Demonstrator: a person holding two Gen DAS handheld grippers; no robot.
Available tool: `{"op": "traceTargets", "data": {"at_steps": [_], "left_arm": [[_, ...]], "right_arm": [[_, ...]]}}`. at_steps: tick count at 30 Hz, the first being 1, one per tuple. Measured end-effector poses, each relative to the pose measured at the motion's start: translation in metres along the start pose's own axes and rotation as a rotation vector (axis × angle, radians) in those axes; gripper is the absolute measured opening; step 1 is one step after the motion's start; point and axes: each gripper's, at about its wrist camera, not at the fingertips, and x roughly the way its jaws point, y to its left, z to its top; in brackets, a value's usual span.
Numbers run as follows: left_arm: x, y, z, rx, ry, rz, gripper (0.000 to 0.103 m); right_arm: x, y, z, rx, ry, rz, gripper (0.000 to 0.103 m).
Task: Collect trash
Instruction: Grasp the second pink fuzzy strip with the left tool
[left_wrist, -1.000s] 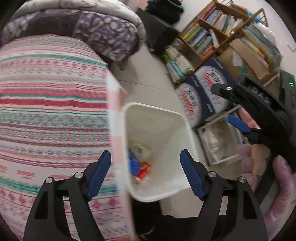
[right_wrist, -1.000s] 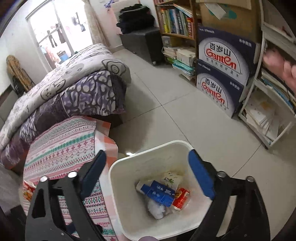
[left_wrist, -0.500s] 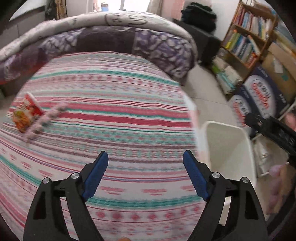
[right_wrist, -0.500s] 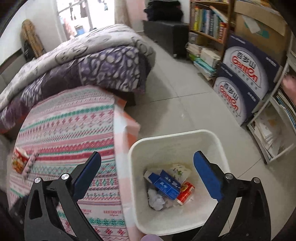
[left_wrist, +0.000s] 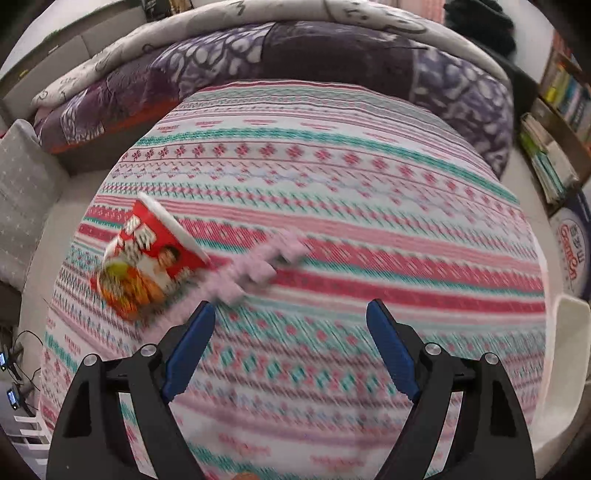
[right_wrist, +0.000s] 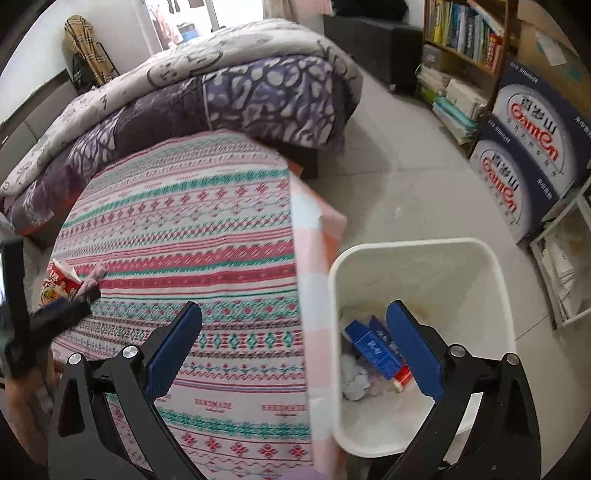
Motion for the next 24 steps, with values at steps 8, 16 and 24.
{"op": "traceTargets", "data": {"at_steps": [8,16,24], "left_arm": [[0.052,0.018,0.018,0.033,0.078,0.032,0.082],[0.038,0.035,0.004,0.052,0.105,-0.052,0.034],[-0.056,0.103,-0.01,-0.112,-0.044,-0.141,0.031]], "right_arm": [[0.014,0.017,0.004,-0.003,0.032,0.012,0.096],[0.028,0.034,0.004,0.0,0.053,-0.004,0.096],[0.035,0.09,0.002,-0.103,-0.007,0.008,0.096]]}}
